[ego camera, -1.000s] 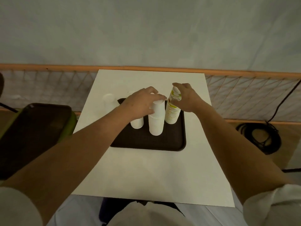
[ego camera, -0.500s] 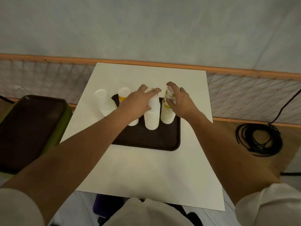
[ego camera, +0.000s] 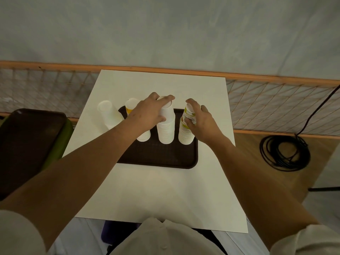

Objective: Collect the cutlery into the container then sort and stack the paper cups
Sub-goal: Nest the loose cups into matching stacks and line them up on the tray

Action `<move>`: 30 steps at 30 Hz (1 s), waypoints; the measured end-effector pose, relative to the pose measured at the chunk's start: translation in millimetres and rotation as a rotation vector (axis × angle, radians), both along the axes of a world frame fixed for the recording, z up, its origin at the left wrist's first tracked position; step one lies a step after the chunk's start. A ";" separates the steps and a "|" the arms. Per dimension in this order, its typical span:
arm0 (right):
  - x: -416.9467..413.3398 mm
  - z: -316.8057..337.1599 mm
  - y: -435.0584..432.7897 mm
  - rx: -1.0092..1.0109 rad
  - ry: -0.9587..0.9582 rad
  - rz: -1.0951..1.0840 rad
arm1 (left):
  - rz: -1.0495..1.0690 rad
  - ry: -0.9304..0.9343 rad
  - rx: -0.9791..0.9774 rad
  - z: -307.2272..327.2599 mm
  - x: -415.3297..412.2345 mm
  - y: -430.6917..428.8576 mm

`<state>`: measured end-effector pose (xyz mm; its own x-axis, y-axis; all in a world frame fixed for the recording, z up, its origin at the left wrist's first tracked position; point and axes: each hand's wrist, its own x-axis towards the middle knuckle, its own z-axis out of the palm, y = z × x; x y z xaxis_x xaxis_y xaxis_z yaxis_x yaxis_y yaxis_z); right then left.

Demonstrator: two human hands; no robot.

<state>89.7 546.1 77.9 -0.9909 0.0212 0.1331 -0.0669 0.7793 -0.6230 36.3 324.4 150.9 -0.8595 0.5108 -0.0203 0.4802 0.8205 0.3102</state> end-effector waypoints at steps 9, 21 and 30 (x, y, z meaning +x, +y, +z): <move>9.0 -1.5 -3.1 -0.004 0.001 -0.028 | -0.013 -0.011 0.015 -1.4 -2.9 -2.8; 18.5 1.6 -15.1 -0.028 -0.005 -0.108 | -0.063 -0.012 0.001 -2.8 -5.2 -6.3; 18.6 2.8 -17.0 -0.029 -0.020 -0.125 | -0.061 -0.009 -0.003 -3.4 -6.2 -6.1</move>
<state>108.3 529.1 80.6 -0.9827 0.1479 0.1113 0.0417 0.7627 -0.6454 30.0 318.3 147.5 -0.8265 0.5622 -0.0295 0.5267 0.7906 0.3123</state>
